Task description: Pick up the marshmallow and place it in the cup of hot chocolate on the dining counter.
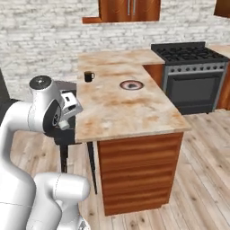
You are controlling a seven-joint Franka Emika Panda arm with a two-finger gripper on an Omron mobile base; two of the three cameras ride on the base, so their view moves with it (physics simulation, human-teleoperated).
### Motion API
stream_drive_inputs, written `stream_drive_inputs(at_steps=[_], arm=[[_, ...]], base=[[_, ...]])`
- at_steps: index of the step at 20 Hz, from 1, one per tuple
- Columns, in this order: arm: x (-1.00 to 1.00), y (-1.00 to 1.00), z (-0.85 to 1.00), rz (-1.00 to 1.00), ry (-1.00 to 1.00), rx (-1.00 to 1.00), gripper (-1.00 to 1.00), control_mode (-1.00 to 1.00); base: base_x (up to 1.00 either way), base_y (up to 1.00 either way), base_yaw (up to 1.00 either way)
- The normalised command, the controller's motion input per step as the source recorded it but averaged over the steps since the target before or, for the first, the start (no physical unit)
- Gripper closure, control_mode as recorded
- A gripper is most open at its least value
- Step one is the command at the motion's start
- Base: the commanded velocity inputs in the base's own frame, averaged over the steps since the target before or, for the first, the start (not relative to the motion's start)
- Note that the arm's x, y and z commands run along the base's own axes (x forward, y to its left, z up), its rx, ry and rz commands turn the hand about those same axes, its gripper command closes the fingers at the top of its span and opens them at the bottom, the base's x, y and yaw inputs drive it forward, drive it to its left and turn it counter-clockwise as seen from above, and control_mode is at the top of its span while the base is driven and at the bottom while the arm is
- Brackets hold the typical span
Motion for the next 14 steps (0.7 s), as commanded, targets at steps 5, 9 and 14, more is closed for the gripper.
stream_drive_inputs(at_steps=[5,9,14], arm=[[0.00,0.00,0.00,0.00,0.00,0.00,1.00,1.00],[0.00,0.00,0.00,0.00,0.00,0.00,1.00,1.00],[0.00,0.00,0.00,0.00,0.00,0.00,1.00,1.00]], base=[[0.00,1.00,-0.50],[0.00,1.00,-0.55],[0.00,1.00,-0.55]])
